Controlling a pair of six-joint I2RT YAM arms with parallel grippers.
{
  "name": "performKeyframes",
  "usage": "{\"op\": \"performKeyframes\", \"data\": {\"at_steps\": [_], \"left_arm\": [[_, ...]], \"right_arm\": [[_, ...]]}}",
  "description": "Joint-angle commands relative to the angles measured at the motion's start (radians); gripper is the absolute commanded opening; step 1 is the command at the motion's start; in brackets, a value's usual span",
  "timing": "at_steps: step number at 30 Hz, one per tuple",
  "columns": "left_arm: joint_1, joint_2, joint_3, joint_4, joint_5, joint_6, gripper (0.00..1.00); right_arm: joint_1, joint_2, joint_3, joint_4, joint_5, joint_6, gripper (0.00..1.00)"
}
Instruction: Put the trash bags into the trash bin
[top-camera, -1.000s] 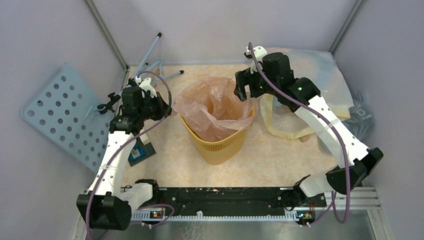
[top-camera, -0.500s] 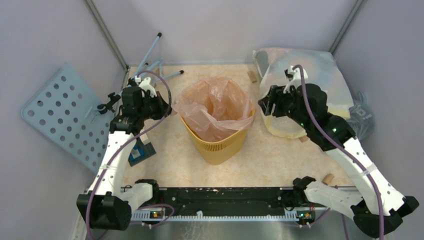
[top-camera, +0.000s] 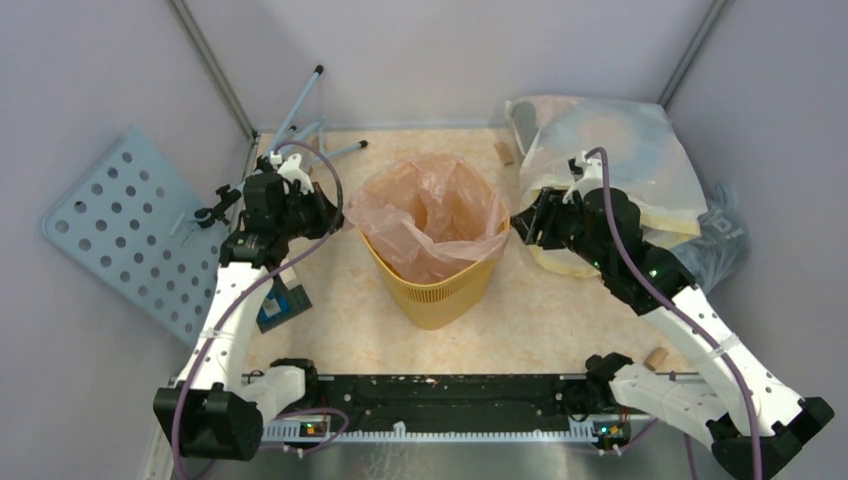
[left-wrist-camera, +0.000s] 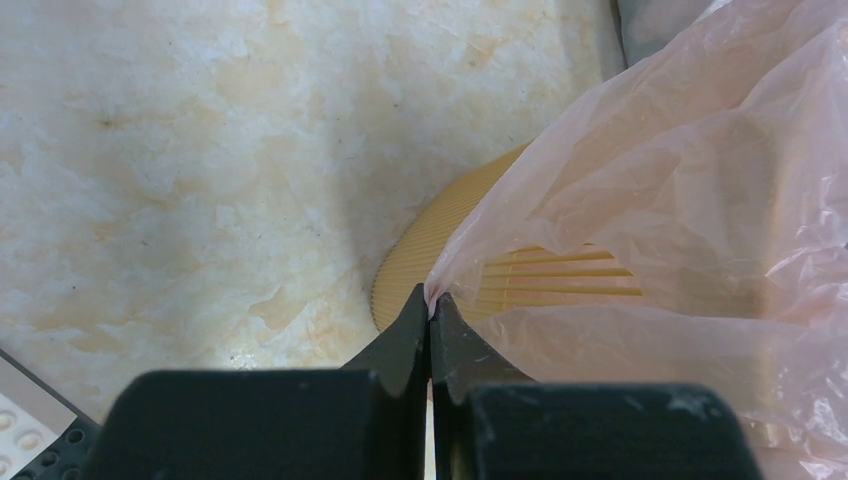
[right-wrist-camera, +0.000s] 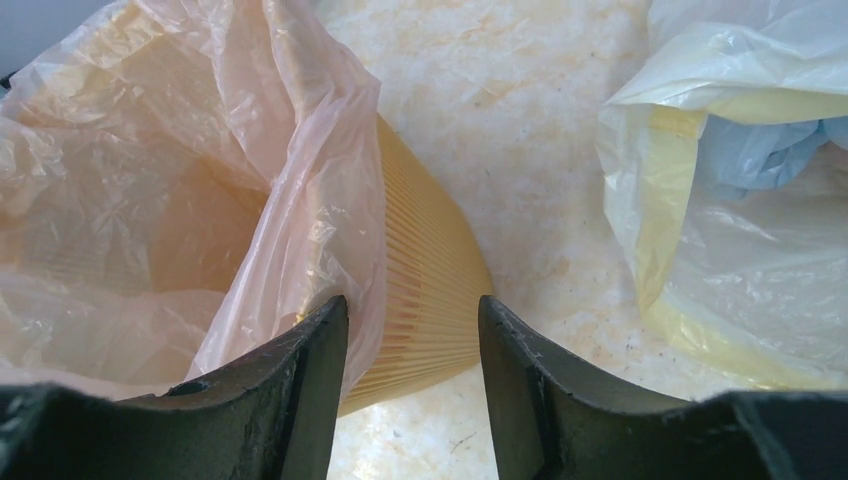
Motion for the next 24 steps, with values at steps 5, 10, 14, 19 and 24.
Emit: {"op": "performKeyframes", "data": {"at_steps": [5,10,14,19,24], "left_arm": [[0.006,-0.006,-0.012,0.056,0.014,-0.005,0.00],[0.006,0.003,-0.031,0.051,0.015,-0.006,0.00],[0.006,0.001,-0.060,0.054,0.009,-0.007,0.00],[0.006,-0.002,-0.099,0.064,0.022,-0.015,0.00],[0.006,0.003,-0.130,0.079,0.064,-0.020,0.00]], "right_arm": [[-0.023,-0.014,-0.047,0.085,-0.060,0.040,0.45],[-0.032,-0.001,-0.097,0.084,-0.082,0.051,0.30],[-0.043,-0.005,-0.157,0.113,-0.097,0.062,0.22],[-0.047,0.016,-0.196,0.153,-0.147,0.070,0.18],[-0.046,0.039,-0.221,0.178,-0.171,0.069,0.16]]}}
